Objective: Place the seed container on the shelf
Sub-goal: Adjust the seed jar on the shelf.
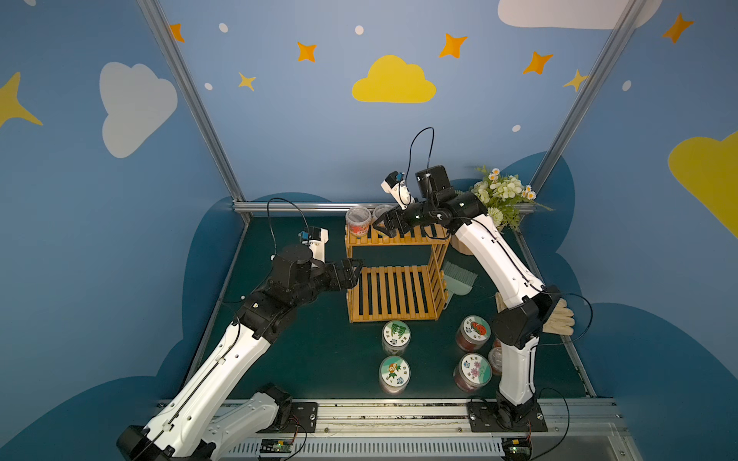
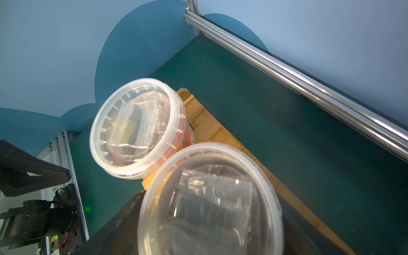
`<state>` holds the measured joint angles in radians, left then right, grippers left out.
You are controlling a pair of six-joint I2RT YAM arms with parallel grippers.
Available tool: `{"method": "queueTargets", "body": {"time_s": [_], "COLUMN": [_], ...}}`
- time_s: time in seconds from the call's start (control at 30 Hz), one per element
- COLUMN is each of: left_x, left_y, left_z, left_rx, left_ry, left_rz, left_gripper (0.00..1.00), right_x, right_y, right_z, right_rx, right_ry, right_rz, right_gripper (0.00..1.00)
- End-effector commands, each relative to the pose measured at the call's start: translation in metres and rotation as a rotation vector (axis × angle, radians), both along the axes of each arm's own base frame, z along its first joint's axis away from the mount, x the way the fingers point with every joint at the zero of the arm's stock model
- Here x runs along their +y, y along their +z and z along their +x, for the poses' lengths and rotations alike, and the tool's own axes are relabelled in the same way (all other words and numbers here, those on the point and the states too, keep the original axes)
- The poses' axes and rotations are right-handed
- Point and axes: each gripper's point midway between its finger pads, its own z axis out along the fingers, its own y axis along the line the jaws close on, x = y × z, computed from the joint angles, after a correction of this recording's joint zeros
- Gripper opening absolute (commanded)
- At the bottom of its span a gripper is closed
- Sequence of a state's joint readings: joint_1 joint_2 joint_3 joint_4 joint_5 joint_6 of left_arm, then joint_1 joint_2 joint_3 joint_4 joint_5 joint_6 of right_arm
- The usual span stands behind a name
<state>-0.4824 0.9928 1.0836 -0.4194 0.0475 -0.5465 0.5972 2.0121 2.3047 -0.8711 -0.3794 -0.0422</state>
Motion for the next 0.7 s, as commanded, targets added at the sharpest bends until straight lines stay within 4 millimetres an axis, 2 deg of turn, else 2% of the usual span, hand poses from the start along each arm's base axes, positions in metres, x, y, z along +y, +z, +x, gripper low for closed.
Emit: {"method": "queueTargets", "body": {"time_s": [0.0,0.1,0.3,0.4,0.5,0.6,0.67], "left_x": [0.004,0.001,-0.016,-0.023,-0.033,-0.041,-0.046], "left_y": [0.002,0.003,0.002,0.001,-0.001,-0.008,-0.015], "left_z": [0.0,-0.001,-0.01,-0.017,-0.028,-0.037,-0.044], "left_rx": [-0.005,-0.006,-0.027,-0.036,-0.039,-0.025,-0.01], "left_ry": [0.015,-0.002,-0.125,-0.183,-0.259,-0.315,-0.346], "left_rz": [0.004,-0.001,-0.021,-0.035,-0.082,-0.111,-0.124], "left_gripper": [1.0,1.0,1.0,1.0,1.0,1.0,1.0], "right_x": [-0.012,-0.019,-0.042,-0.059,-0.08,-0.11,-0.142], "right_y": [0.034,0.044,0.057,0.057,0.057,0.044,0.023], "right_z": [-0.006,-0.009,-0.019,-0.031,-0.051,-0.076,-0.092], "right_rx": [-0.071,-0.096,-0.128,-0.136,-0.146,-0.146,-0.126], "right_ry": [-0.024,-0.043,-0.096,-0.137,-0.183,-0.261,-0.378], "right_rz": [0.036,0.035,0.021,0.012,0.021,0.023,0.013], "right_gripper": [0.92,0.98,0.98,0.98,0.98,0.98,0.98]}}
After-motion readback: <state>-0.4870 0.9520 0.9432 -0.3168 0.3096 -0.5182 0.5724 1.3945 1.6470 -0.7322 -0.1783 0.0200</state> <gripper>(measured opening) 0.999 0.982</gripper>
